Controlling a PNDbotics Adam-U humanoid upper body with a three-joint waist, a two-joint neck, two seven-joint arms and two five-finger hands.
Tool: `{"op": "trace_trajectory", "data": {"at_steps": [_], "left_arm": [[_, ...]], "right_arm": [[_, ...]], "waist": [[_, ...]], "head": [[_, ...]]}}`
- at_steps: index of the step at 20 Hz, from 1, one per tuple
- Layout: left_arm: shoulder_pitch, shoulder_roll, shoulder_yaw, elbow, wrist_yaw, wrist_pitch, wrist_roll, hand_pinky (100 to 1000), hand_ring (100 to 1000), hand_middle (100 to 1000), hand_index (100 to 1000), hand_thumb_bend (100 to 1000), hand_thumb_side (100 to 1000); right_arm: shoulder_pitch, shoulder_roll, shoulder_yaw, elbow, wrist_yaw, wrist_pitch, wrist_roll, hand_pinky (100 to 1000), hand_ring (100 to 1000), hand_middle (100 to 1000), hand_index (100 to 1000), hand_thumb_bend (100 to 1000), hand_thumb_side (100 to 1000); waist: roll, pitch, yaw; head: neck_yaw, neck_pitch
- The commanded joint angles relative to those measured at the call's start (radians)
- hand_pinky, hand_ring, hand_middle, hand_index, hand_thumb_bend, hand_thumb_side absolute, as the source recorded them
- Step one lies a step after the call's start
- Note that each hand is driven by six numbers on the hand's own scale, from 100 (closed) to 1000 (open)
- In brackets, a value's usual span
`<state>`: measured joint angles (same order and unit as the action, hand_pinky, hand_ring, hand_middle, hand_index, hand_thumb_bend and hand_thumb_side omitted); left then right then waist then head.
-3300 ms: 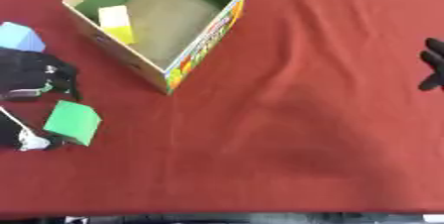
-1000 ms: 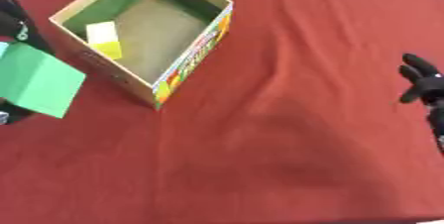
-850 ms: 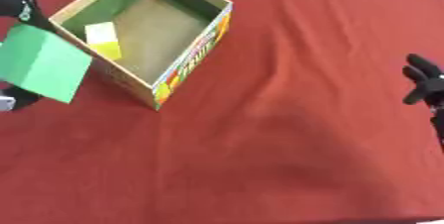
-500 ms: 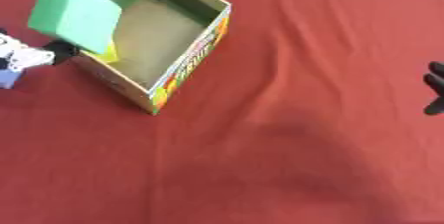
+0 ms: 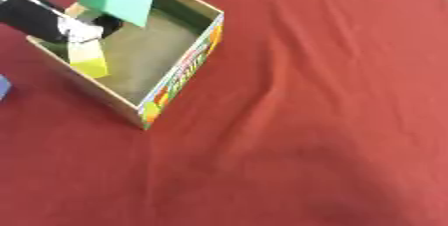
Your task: Pick up objects on the table and place them in the box.
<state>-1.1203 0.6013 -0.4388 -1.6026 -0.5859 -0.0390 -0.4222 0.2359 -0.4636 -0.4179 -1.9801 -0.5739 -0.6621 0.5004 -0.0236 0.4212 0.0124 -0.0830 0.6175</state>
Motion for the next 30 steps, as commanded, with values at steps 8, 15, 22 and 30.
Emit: {"op": "trace_trajectory", "data": {"at_steps": [8, 15, 22, 30], "left_arm": [[-0.001, -0.016, -0.025, 0.090, -0.226, -0.102, -0.032, 941, 943, 826, 900, 329, 150], [0.006, -0.018, -0.018, 0.108, -0.300, -0.126, -0.049, 1000, 1000, 920, 1000, 336, 718], [0.013, -0.017, -0.007, 0.120, -0.292, -0.129, -0.041, 1000, 1000, 921, 1000, 276, 487], [0.070, 0.107, 0.023, -0.051, -0.101, -0.075, -0.072, 960, 966, 831, 947, 100, 355]], "right_arm": [[-0.006, -0.015, -0.008, -0.020, -0.005, -0.166, 0.193, 1000, 1000, 541, 750, 100, 470], [-0.004, -0.012, -0.005, -0.020, -0.004, -0.166, 0.195, 1000, 1000, 540, 749, 100, 470], [0.003, -0.010, -0.007, -0.020, -0.006, -0.164, 0.193, 1000, 1000, 538, 749, 100, 470], [0.033, -0.007, -0.021, -0.020, 0.005, -0.172, 0.181, 1000, 1000, 537, 746, 100, 470]], "waist": [[0.013, 0.001, -0.004], [0.009, 0.000, -0.001], [0.008, -0.006, 0.004], [0.014, -0.023, 0.036]], "head": [[-0.002, -0.020], [-0.007, -0.022], [-0.014, -0.019], [-0.032, 0.009]]}}
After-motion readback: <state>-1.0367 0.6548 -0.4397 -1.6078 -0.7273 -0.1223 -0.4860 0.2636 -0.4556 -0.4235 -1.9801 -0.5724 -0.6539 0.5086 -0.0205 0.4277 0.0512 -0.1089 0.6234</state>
